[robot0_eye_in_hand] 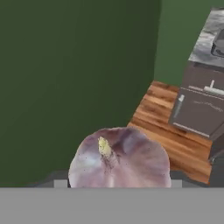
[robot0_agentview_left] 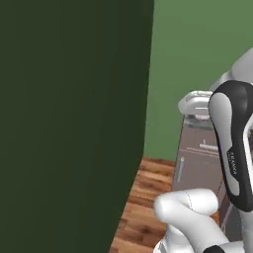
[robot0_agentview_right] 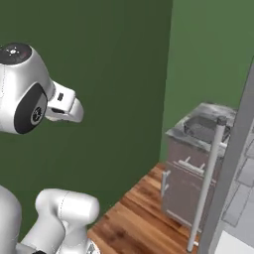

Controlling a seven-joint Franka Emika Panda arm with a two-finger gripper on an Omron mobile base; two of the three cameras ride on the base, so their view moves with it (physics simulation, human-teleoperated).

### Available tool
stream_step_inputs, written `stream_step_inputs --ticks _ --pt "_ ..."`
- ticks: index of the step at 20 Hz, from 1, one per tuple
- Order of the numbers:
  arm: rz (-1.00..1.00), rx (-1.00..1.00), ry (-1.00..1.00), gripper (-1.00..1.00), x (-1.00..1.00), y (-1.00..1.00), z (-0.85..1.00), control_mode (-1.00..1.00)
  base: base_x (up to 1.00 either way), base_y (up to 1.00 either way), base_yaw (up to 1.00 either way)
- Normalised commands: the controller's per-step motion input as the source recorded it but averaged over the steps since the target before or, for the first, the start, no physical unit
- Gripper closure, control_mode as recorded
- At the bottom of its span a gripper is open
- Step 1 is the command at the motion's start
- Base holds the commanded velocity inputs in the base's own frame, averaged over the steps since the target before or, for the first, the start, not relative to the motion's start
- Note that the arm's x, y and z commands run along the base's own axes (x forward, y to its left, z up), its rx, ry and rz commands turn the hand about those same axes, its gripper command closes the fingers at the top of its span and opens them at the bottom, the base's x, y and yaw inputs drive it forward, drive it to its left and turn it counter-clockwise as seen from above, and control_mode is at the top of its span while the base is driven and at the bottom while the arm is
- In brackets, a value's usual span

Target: Take the garlic and carrot out of the freezer and place them in the tupperware container on the counter. Then put the tupperware containing the vegetables back in the freezer.

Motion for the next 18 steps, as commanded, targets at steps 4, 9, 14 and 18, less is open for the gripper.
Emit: stream_step_inputs --ticks 4,9,14,18 --pt "0.00 0.00 0.00 1.00 0.00 0.00 0.00 1.00 0.42 0.44 -0.72" --pt "0.00 0.00 0.00 1.00 0.00 0.00 0.00 1.00 0.49 0.48 -0.70" --pt "0.00 0.00 0.00 1.00 0.00 0.00 0.00 1.00 0.67 0.48 -0.65" --pt "0.00 0.00 0.00 1.00 0.00 0.00 0.00 1.00 0.87 0.46 -0.57"
